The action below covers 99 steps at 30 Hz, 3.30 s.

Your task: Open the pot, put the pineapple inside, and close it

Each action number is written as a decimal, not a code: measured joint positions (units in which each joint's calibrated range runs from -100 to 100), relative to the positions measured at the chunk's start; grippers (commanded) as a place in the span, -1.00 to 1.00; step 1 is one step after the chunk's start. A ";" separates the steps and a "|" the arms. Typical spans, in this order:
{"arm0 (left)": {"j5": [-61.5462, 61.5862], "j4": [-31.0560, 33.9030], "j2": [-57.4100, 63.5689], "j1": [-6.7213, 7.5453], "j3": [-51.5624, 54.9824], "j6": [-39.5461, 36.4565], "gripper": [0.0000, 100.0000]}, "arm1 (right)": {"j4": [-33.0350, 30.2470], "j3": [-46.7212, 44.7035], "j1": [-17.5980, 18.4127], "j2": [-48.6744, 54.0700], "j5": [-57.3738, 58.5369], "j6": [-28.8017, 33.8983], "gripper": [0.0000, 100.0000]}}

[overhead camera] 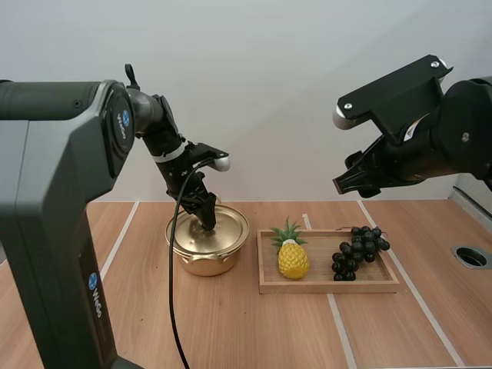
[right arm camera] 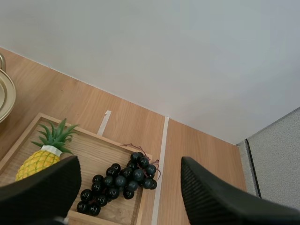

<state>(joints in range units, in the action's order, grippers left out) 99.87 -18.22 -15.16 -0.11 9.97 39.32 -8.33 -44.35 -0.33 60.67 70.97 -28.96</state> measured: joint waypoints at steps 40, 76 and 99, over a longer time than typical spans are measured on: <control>0.13 -8.09 15.57 0.00 -28.85 -7.67 -1.00 | 3.18 0.00 0.00 -0.03 0.00 -0.04 1.00; -107.52 -17.33 39.03 0.00 -42.87 -13.85 -1.00 | 32.88 0.11 0.00 -40.42 -3.21 -15.80 1.00; -103.82 -15.77 39.49 0.00 -42.87 -13.97 -1.00 | 38.46 0.11 0.00 -57.40 -4.98 -21.09 1.00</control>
<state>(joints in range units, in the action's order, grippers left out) -3.94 -33.98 24.33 -0.11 -32.90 25.35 30.13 -44.24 -0.33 3.27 65.99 -50.05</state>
